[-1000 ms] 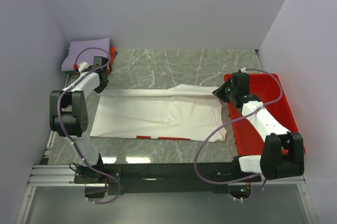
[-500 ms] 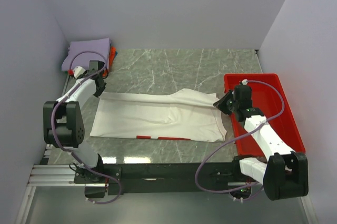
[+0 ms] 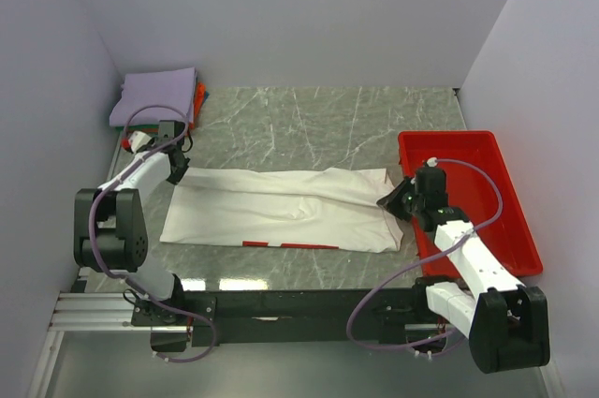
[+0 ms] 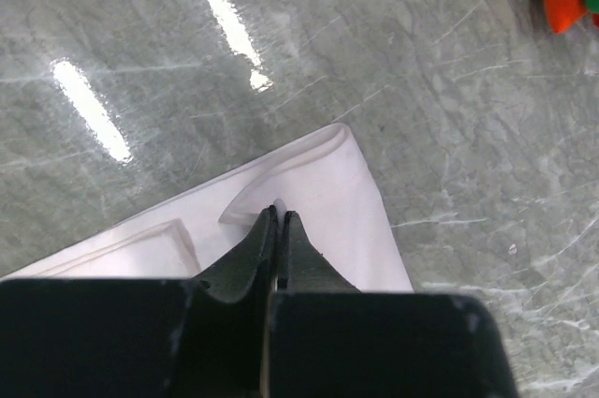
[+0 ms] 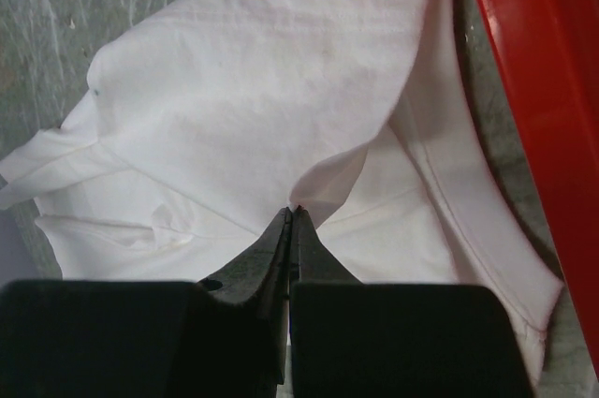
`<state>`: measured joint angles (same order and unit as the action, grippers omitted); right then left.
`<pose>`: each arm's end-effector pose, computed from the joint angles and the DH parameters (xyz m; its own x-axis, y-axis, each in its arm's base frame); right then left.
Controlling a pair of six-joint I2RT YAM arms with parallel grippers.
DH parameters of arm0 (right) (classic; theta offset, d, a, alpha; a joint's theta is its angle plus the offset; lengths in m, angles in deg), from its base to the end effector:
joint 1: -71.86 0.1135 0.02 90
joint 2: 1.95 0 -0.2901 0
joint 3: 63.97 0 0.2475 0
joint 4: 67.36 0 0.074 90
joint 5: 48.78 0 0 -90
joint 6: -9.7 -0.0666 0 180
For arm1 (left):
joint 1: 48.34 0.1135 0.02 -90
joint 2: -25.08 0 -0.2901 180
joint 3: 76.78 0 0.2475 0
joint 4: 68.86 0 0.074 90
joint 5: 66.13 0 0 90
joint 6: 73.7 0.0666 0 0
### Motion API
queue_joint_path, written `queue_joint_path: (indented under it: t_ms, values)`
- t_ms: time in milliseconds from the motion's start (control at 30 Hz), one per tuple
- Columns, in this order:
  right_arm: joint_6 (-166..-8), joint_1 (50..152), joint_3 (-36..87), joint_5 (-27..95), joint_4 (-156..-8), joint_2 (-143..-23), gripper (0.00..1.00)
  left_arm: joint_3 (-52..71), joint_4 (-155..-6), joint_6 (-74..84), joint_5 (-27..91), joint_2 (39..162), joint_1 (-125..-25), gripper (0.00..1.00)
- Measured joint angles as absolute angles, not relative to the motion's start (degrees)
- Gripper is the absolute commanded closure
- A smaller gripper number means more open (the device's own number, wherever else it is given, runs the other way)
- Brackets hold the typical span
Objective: Fold and stack the t-shirts
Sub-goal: Fold the tshirt
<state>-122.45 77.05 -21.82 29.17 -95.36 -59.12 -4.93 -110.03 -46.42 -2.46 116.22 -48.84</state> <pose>0.2014 0.0323 0.1982 -0.6651 0.5986 -0.4465 0.2777 0.7533 0.5962 0.3255 0.0267 0.2055 -0.2113 -0.7948 -0.5689 -0.8699 0.4184 -0.2613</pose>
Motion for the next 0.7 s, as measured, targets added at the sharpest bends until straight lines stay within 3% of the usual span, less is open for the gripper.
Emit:
queue_joint_path:
  t_ms: [700]
  values:
    - [-122.4, 76.3, -23.4, 29.6, -97.5, -57.7, 1.00, -13.2, -107.5, -49.4, -1.1, 108.9, -46.2, 0.99]
